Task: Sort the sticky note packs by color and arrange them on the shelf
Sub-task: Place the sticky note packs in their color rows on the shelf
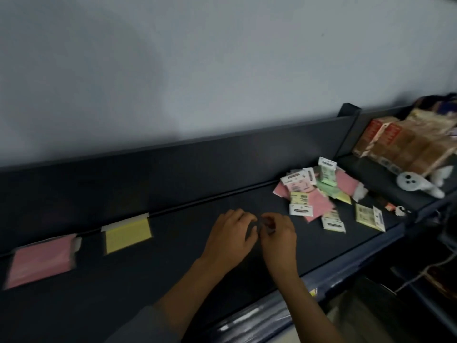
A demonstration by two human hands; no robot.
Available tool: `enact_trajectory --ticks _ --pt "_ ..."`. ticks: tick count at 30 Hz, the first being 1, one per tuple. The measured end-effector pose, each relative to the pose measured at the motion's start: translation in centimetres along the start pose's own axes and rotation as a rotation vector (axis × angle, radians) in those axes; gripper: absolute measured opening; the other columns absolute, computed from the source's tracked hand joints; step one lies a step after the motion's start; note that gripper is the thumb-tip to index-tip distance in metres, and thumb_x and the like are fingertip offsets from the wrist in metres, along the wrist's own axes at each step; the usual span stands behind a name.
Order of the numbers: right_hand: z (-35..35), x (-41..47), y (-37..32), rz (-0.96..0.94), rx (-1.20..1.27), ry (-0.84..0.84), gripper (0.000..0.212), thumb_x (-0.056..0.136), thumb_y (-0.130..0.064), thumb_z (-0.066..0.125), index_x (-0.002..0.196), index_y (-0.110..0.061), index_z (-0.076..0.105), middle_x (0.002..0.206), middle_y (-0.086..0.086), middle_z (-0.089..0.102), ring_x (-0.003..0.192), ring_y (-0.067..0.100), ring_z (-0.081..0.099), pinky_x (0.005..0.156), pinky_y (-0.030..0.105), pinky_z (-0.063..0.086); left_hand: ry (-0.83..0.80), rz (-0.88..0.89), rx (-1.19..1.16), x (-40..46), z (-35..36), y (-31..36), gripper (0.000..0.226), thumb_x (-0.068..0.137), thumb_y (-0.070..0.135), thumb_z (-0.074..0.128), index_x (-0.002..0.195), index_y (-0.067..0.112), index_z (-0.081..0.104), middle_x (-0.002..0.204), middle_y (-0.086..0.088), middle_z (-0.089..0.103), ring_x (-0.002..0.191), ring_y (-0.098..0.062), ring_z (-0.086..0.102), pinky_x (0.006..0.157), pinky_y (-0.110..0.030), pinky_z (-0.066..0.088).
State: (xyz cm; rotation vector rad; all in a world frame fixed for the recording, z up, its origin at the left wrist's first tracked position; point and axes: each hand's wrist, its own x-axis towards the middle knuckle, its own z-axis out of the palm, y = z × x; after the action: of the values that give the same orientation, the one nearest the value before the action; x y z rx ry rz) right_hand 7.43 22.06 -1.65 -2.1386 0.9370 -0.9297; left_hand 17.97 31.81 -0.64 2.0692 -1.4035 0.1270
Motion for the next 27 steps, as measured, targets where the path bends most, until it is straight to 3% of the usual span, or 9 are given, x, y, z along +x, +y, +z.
enact_trajectory --ticks 7,12,19,23,27 --pt "-8.4 3.5 7.8 0.046 -0.049 0.097 0.019 0.090 -0.006 0.067 0.106 -0.015 0.068 0.103 0.003 0.059 0.097 0.022 0.057 0.084 0.032 0.048 -0.076 0.074 -0.021 5.4 6.9 8.6 0.025 0.095 0.034 0.049 0.112 0.023 0.064 0.109 0.005 0.064 0.098 -0.016 0.057 0.086 -0.038 0.048" --pt "-13.9 4.6 12.5 0.079 -0.091 0.132 0.024 0.086 0.000 0.070 0.106 -0.012 0.069 0.101 0.003 0.062 0.098 0.026 0.058 0.086 0.042 0.051 -0.105 0.135 -0.036 8.7 11.8 14.7 0.025 0.094 0.035 0.050 0.112 0.023 0.063 0.107 0.004 0.063 0.100 -0.019 0.058 0.085 -0.039 0.048" --pt "-20.2 6.1 18.1 0.080 -0.215 0.242 0.021 0.078 0.005 0.073 0.096 -0.007 0.071 0.093 0.012 0.066 0.093 0.032 0.058 0.079 0.034 0.045 -0.183 0.187 -0.085 10.5 17.5 20.7 0.025 0.094 0.039 0.048 0.105 0.022 0.064 0.102 0.003 0.064 0.094 -0.020 0.058 0.080 -0.042 0.049" --pt "-20.7 7.7 21.0 0.279 -0.257 0.213 0.036 0.088 -0.019 0.073 0.121 -0.007 0.065 0.117 0.014 0.062 0.115 0.033 0.052 0.096 0.033 0.037 -0.222 0.185 -0.082 11.9 18.9 21.2 0.028 0.093 0.040 0.048 0.110 0.023 0.063 0.107 0.004 0.062 0.098 -0.019 0.059 0.085 -0.041 0.050" --pt "-19.8 10.0 24.0 0.474 -0.395 0.157 0.051 0.090 -0.047 0.062 0.125 -0.010 0.057 0.122 0.016 0.058 0.116 0.036 0.049 0.098 0.042 0.037 -0.241 0.216 -0.071 13.8 19.6 21.3 0.030 0.093 0.036 0.050 0.116 0.021 0.063 0.110 0.003 0.063 0.102 -0.018 0.057 0.088 -0.038 0.049"
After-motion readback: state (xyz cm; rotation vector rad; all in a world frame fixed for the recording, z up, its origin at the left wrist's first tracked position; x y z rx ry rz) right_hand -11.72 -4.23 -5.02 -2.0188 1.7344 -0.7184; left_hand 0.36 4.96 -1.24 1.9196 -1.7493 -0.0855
